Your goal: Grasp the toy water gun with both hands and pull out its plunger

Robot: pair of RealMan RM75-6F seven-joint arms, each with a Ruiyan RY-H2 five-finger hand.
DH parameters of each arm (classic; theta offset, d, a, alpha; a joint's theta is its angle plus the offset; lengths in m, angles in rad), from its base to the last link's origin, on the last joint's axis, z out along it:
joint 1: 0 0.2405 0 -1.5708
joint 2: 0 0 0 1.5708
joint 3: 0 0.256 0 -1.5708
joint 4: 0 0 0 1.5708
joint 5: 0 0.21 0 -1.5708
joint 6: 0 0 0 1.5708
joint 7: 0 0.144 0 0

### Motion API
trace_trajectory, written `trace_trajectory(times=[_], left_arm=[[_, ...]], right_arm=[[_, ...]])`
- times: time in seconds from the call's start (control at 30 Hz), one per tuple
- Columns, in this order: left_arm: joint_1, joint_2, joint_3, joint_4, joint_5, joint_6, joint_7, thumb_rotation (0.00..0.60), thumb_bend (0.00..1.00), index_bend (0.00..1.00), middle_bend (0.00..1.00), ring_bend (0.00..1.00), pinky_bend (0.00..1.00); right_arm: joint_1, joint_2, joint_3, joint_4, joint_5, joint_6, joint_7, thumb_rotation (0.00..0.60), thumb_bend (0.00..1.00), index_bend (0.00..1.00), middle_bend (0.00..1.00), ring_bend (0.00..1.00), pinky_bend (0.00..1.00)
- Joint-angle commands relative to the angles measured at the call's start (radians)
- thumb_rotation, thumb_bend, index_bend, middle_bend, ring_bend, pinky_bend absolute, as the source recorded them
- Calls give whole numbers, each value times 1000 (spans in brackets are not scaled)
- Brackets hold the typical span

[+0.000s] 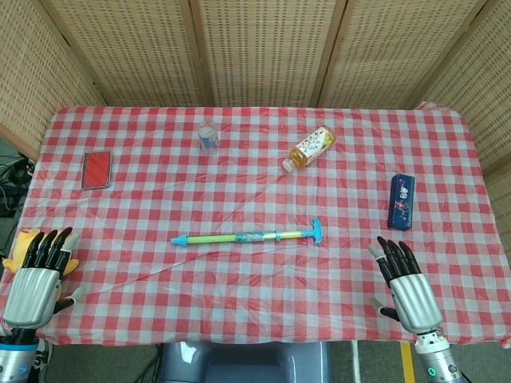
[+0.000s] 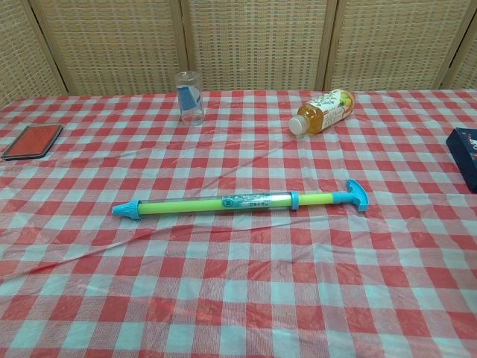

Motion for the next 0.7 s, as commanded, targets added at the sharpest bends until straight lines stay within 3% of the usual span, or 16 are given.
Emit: trace_trajectory(times=[0.03,0.7], left_arm=[[0,1,0,0,0,0,1,600,118,0,0,0,0],[3,12,-8,-9,-11,7,-16,600,118,0,0,0,0]], right_arm=[[0,0,-1,-1,1,-2,1,600,64,53,0,0,0],[3,-2,1,1,-3,-1,9,600,64,53,0,0,0]])
